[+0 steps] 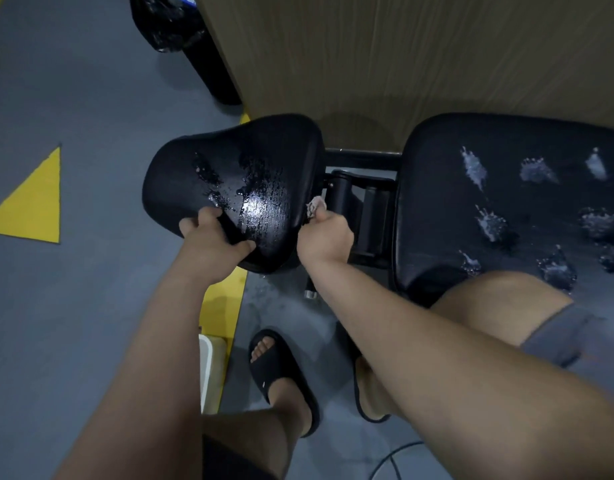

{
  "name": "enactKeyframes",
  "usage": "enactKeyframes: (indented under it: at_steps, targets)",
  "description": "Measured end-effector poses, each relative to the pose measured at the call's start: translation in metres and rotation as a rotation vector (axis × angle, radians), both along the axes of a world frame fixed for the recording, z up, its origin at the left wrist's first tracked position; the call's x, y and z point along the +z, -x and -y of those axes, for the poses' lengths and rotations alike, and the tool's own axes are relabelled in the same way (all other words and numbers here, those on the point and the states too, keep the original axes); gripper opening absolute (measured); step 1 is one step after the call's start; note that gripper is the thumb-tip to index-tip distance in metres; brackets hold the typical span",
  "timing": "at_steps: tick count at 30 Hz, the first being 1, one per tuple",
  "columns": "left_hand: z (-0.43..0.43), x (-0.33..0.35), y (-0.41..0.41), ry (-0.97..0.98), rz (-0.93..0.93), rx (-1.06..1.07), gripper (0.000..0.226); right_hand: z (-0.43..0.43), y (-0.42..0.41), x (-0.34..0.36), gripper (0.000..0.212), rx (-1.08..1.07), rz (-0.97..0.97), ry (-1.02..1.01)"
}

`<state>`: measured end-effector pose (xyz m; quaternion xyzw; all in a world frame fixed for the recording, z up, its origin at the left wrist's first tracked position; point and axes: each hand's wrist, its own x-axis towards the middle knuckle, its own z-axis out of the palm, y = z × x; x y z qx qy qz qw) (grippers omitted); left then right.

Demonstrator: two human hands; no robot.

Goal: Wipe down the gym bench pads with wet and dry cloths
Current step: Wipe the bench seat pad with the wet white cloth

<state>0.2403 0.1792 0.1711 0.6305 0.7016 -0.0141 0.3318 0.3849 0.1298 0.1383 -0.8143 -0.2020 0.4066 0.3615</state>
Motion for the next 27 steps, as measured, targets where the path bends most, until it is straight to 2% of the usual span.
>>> enactKeyframes:
  at_steps: [2,6,14,17,24,27]
  targets:
    - [0.0,-0.003,0.003,-0.02,0.006,-0.009,0.082,0.02,0.018,-0.007,0.042,-0.031,0.033,-0.038]
    - [0.002,-0.007,0.004,-0.041,-0.008,-0.014,0.081,0.054,0.036,-0.021,0.04,0.018,-0.037,-0.041]
    - [0.003,-0.011,0.004,-0.054,-0.025,-0.007,0.081,0.04,0.032,-0.031,0.035,-0.048,0.073,-0.162]
    - [0.002,-0.011,0.003,-0.069,-0.028,-0.014,0.08,0.061,0.049,-0.03,0.027,-0.019,-0.029,-0.111]
    - [0.006,-0.01,0.003,-0.074,-0.011,-0.01,0.078,0.04,0.032,-0.037,0.033,-0.034,0.082,-0.077]
    - [0.007,-0.01,0.005,-0.076,0.006,-0.01,0.078,0.05,0.049,-0.031,0.024,0.026,-0.003,-0.001]
